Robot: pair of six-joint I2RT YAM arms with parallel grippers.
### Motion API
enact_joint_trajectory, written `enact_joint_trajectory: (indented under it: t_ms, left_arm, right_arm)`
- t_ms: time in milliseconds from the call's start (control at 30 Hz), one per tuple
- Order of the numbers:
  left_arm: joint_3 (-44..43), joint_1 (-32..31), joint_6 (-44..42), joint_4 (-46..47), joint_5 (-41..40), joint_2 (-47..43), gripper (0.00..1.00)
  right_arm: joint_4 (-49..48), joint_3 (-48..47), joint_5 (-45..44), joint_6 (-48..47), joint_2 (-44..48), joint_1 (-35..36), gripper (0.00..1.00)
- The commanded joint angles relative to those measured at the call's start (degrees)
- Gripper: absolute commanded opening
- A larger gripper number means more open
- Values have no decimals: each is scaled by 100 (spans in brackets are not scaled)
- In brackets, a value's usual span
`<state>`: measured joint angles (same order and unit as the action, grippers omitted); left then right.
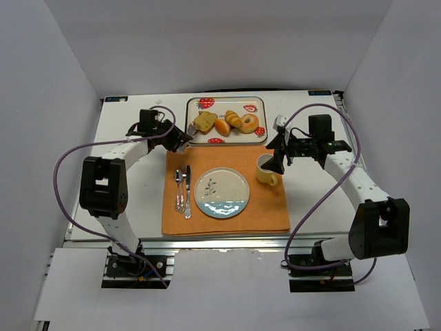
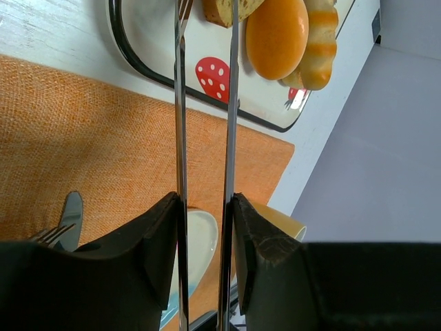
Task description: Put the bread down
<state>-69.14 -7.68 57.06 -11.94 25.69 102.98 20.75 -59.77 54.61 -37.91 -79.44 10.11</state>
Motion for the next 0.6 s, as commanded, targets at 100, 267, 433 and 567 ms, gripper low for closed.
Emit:
enact_joint_trajectory:
  t_ms: [100,267,433,567]
  left_arm:
    - [-82,-31,-160,-89,182,47,43]
    - [-29,-23,-186,-62,182,21,36]
    - [-38,-31,-204,25,217,-181,17]
    - [-38,-23,-151,184,314,-637,4]
  right_arm:
    - [-107,-52,190,-23,201,-53,90]
    - [-98,-61,199,-32,192,-62,89]
    - [-71,-52,199,-50,210,-79,89]
    - [-28,-44,199,-76,253,-106,89]
